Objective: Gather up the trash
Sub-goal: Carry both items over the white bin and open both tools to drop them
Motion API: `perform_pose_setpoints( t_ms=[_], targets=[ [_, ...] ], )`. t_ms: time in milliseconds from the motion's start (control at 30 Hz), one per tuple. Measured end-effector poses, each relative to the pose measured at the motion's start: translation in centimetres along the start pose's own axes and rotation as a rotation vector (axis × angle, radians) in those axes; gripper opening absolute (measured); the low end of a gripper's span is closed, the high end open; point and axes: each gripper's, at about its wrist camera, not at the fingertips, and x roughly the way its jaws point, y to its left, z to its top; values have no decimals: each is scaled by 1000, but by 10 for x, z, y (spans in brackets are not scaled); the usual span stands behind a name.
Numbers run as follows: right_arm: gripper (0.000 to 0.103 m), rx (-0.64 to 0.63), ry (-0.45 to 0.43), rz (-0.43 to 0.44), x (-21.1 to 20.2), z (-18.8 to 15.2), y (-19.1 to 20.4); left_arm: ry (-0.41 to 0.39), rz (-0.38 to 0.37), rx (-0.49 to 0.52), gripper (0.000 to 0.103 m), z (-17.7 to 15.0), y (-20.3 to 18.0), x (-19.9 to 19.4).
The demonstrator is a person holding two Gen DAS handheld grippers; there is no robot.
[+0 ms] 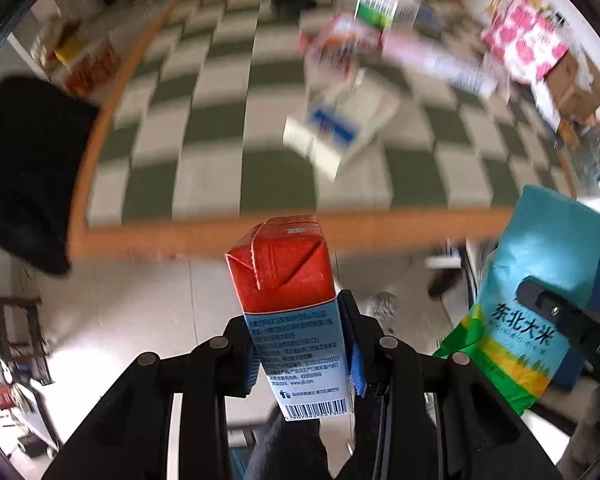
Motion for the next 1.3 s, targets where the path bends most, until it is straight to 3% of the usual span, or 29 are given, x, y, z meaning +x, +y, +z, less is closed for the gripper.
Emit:
perform_pose_setpoints(
  t_ms=[167, 333, 567, 700, 733, 767, 800, 833, 900, 967, 1000, 1033, 1067, 1100, 1133, 1167, 1300],
  targets=[
    [11, 68, 112, -30, 62, -70, -8, 154, -55, -39, 31, -44, 27, 84],
    [11, 102, 205, -61, 161, -121, -37, 245, -106, -113, 31, -62, 41, 199],
    [11, 93, 248, -63, 307, -142, -76, 328, -149, -145, 33, -70, 36, 345],
    [11, 106, 250, -57, 373, -143, -94, 357, -163, -153, 35, -69, 39, 392],
    [11, 103, 248, -61, 389, -145, -98, 359, -169, -159, 49, -69, 42, 399],
    [12, 104, 241, -73, 403, -141, -100, 351, -178, -164, 72, -70, 45, 404],
    [12, 105, 241, -73, 414, -140, -102, 339, -174, -170, 83, -69, 48, 409],
    [14, 102, 251, -65, 426, -141, -104, 323, -168, -176, 92, -69, 50, 412],
    [17, 103, 269, -54, 446, -141, -105, 314, -145, -163, 92, -70, 56, 416],
    [27, 90, 282, -45, 460, -144, -104, 315, -116, -150, 103, -73, 60, 416],
    [31, 78, 287, -46, 464, -145, -102, 314, -101, -145, 103, -75, 62, 414],
    [42, 68, 288, -43, 465, -146, -100, 310, -82, -138, 103, -77, 65, 412],
    [62, 60, 284, -32, 465, -147, -98, 302, -57, -128, 103, -80, 66, 407],
    [75, 47, 283, -35, 465, -149, -95, 298, -45, -123, 103, -82, 69, 406],
    [97, 32, 284, -43, 464, -149, -92, 294, -33, -118, 103, -84, 71, 401],
    [103, 17, 282, -54, 462, -149, -88, 291, -22, -115, 103, -86, 73, 395],
    [103, -47, 272, -132, 452, -148, -82, 271, 25, -103, 103, -93, 77, 377]
  ],
)
